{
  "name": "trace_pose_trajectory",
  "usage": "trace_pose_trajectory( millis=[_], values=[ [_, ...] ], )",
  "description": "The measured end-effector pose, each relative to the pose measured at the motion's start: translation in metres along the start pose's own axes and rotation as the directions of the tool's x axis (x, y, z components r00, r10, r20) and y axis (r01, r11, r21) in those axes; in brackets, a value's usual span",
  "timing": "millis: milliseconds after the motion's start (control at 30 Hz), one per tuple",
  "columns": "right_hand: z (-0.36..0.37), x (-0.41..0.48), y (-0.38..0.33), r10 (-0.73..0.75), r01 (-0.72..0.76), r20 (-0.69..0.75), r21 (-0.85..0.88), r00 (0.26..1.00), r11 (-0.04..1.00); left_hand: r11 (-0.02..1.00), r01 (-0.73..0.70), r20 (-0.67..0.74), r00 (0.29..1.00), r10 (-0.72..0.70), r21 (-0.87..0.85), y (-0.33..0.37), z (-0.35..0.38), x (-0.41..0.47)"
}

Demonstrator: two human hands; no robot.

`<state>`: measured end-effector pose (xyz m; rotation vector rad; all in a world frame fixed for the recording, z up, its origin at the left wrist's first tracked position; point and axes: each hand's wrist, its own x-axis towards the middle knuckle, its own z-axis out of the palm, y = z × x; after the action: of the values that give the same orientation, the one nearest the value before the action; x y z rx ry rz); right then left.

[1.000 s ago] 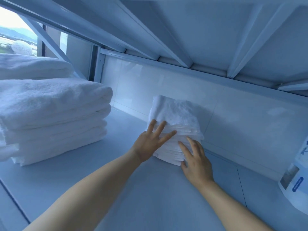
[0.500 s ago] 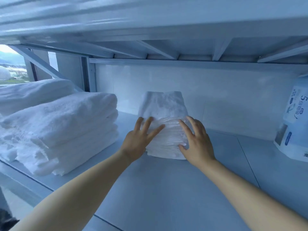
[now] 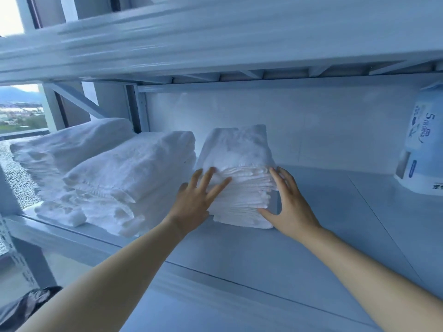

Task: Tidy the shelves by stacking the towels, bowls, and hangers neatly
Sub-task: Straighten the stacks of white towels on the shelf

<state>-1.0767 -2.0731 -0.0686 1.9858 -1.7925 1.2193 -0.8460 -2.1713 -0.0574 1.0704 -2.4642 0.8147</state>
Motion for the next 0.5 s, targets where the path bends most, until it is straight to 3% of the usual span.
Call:
trace_pose_trajectory(
  millis=[100,233,500],
  values=[
    [0.007,-0.003,-0.005,0.000,-0.001,0.008,0.070,1.000,0.998,0.999,0.029,-0.019,0.999,-0.029,0.025,-0.002,-0.004,-0.004],
    [0.008,0.000,-0.003,0.000,0.000,-0.003,0.138,1.000,0.990,0.992,0.076,-0.025,0.997,-0.079,-0.102,0.006,-0.018,0.004],
    [0.001,0.027,-0.002,-0.104,0.094,0.075,0.127,0.992,0.987,0.982,0.080,-0.017,0.996,-0.084,-0.169,0.007,-0.031,0.014]
  ],
)
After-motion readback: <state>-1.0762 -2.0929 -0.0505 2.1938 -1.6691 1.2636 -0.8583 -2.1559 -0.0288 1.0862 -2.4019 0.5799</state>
